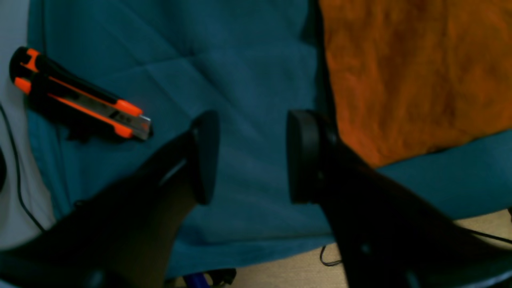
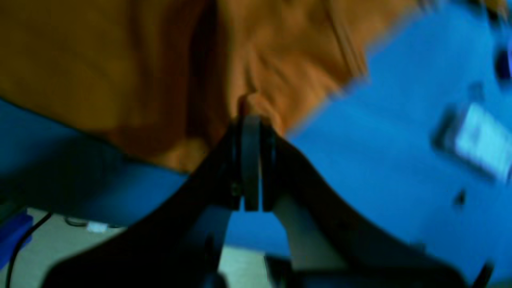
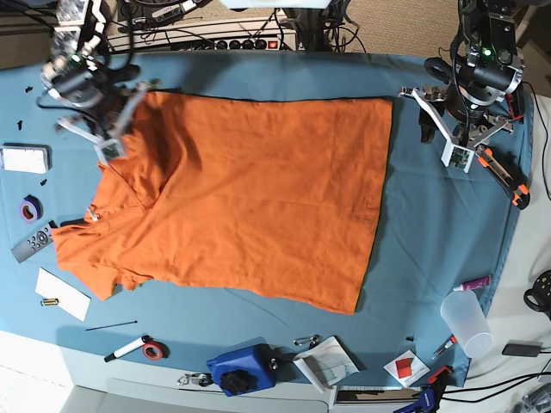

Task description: Layout the t-shirt on the table in an organized manner, then fold the t-shirt properly

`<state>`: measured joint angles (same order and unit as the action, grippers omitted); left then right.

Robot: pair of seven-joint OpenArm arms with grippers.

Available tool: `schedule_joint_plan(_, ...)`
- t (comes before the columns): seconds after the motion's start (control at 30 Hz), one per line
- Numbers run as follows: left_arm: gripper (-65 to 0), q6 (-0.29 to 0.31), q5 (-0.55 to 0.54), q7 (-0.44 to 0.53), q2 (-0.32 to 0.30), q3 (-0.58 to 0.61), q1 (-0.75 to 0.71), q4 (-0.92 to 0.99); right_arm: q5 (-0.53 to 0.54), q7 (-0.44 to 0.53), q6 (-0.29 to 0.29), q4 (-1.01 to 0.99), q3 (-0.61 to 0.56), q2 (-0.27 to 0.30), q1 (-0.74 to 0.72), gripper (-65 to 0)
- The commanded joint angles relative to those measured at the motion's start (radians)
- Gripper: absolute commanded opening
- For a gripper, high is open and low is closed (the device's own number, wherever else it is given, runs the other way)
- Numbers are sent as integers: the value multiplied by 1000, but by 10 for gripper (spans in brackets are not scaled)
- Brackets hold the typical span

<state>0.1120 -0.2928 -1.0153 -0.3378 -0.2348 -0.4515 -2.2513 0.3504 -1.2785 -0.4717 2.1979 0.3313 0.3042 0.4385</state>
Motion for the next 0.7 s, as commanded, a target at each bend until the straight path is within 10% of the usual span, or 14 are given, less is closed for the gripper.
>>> schedule_joint_plan(0.0,-366,0,1,21,-8,-3,3,-16,37,21,-1,16,42,8,18,-650)
schedule_joint_plan(0.33,-366,0,1,22,-9,-3,3,-16,154,51,-10,16,364,-3,187,-650)
schedule_joint_plan(0.67,-366,0,0,21,-9,-3,18,-16,155,21,-60,-108,474,-175,321,-650)
